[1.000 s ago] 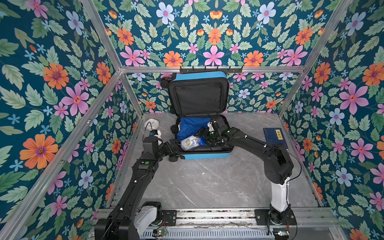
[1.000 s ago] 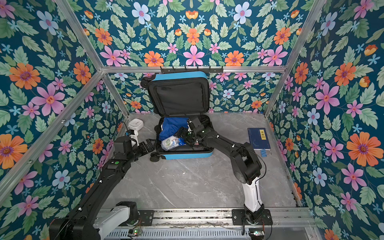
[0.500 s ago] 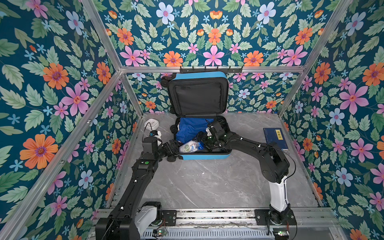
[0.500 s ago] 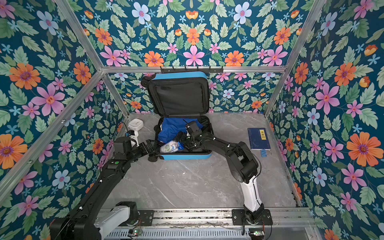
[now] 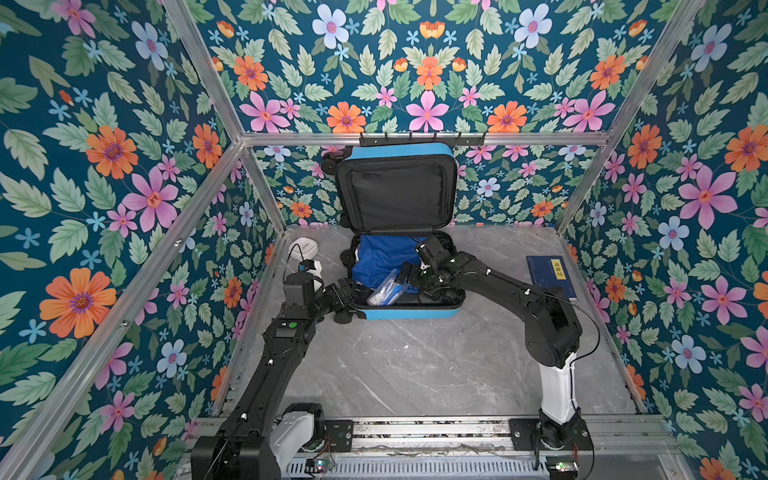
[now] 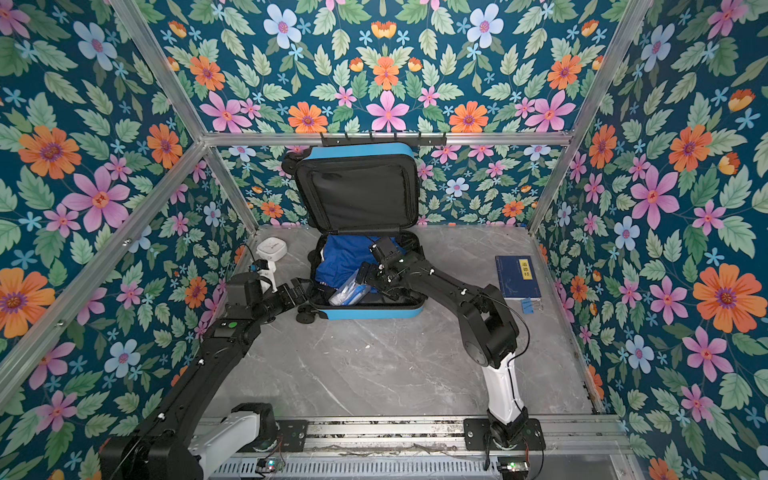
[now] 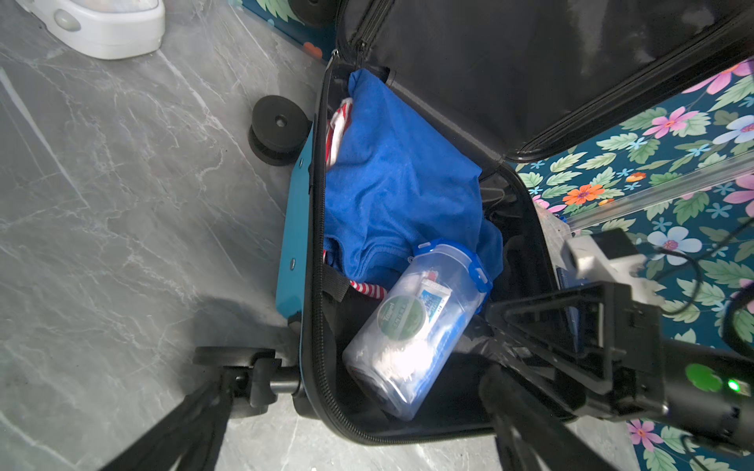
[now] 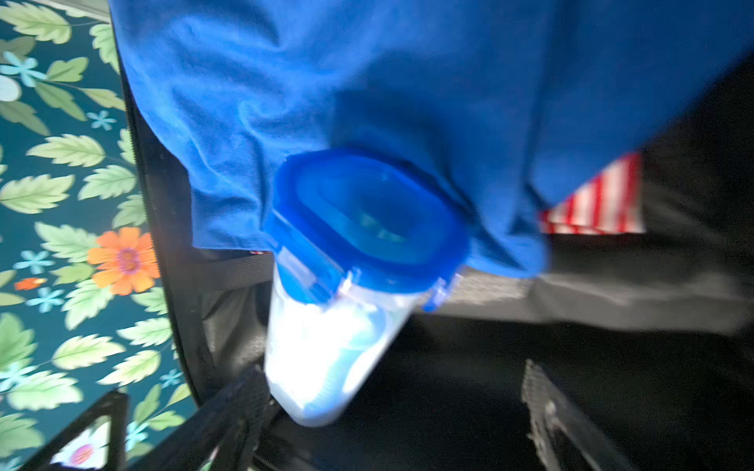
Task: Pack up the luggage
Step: 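Carry the container into the suitcase and lower it beside the blue cloth, then open the right gripper to release the container and withdraw it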
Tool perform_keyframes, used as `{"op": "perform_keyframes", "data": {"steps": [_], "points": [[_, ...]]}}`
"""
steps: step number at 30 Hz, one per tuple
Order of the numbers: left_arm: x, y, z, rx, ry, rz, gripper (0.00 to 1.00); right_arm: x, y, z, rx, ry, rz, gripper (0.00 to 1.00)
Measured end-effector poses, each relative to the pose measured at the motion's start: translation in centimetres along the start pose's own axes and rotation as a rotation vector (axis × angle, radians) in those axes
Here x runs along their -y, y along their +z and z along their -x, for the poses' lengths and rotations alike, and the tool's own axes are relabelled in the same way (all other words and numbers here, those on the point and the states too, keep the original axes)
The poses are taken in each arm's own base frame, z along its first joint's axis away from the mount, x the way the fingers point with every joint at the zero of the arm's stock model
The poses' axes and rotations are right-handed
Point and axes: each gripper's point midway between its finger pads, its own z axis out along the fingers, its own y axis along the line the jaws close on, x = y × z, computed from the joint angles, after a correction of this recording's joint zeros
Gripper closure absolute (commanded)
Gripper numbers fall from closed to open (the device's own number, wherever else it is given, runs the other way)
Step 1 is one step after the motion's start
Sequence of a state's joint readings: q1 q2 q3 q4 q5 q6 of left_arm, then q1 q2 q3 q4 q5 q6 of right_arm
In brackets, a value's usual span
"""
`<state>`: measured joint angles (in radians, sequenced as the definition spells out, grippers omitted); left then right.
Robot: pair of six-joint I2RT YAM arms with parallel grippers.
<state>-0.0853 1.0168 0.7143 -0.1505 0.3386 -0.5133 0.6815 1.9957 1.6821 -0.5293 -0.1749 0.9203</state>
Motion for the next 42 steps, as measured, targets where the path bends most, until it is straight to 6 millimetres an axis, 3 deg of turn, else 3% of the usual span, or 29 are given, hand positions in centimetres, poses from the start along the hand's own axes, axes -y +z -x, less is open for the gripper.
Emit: {"op": "perform_keyframes", "data": {"steps": [4,8,10,12,18,20,22,25,33,42], "points": [[0.5,-0.2,1.2,0.019,0.002,-0.009,0.00,-0.4,-3.0,0.9,0.063,-0.046,-0.012,0.03],[1.6,-0.1,3.2,0.040,0.006,-0.035,0.00,-1.7,-5.8,2.1,0.136,-0.113,0.008,0.26],[2.0,0.0,4.1,0.047,0.007,-0.046,0.01,-3.3,-6.4,3.1,0.160,-0.159,0.037,0.33],[2.3,0.2,4.5,0.047,0.008,-0.057,0.01,-4.7,-5.7,4.1,0.164,-0.200,0.061,0.34],[2.5,0.0,4.1,0.045,0.000,-0.076,0.01,-7.1,-0.3,5.5,0.092,-0.291,0.081,0.31],[2.4,-0.2,3.9,0.044,-0.002,-0.077,0.01,-7.5,0.8,5.7,0.075,-0.301,0.082,0.28],[2.4,-0.6,3.7,0.049,0.000,-0.079,0.00,-7.7,1.7,6.0,0.065,-0.308,0.082,0.16],[2.5,-1.0,3.7,0.057,0.002,-0.081,0.00,-7.1,2.4,5.8,0.042,-0.306,0.059,0.09],[1.7,-0.8,2.6,0.029,-0.006,-0.064,0.00,-3.7,3.7,3.7,-0.036,-0.297,-0.031,0.07],[1.6,-0.8,2.7,0.030,-0.002,-0.061,0.00,-2.5,2.3,0.1,-0.089,-0.274,0.002,0.07]]}}
